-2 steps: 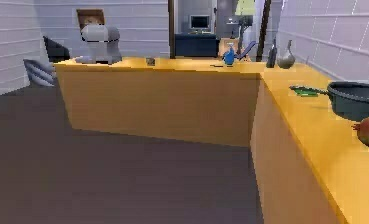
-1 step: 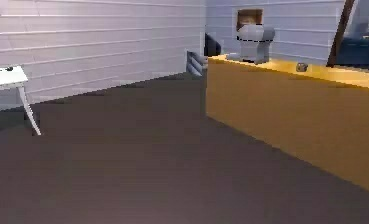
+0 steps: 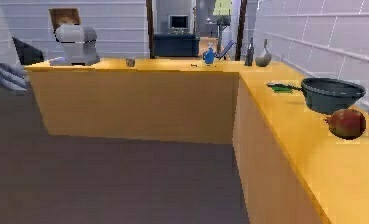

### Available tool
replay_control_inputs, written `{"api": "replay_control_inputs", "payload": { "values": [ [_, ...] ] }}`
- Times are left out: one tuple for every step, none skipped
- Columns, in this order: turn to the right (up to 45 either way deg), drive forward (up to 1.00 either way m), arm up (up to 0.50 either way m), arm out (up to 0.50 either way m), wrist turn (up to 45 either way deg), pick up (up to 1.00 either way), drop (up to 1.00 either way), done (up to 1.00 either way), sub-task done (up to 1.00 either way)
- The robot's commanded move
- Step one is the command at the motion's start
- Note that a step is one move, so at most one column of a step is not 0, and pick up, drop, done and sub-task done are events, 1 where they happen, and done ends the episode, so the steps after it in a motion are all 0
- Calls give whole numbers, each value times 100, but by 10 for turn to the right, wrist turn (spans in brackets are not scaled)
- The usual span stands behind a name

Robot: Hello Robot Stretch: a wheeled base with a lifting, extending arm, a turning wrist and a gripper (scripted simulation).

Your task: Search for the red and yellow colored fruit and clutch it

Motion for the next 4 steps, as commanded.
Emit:
{"api": "replay_control_inputs", "payload": {
  "values": [
    [450,0,0,0,0,0,0,0,0],
    [390,0,0,0,0,0,0,0,0],
    [0,60,0,0,0,0,0,0,0],
    [-450,0,0,0,0,0,0,0,0]
  ]
}}
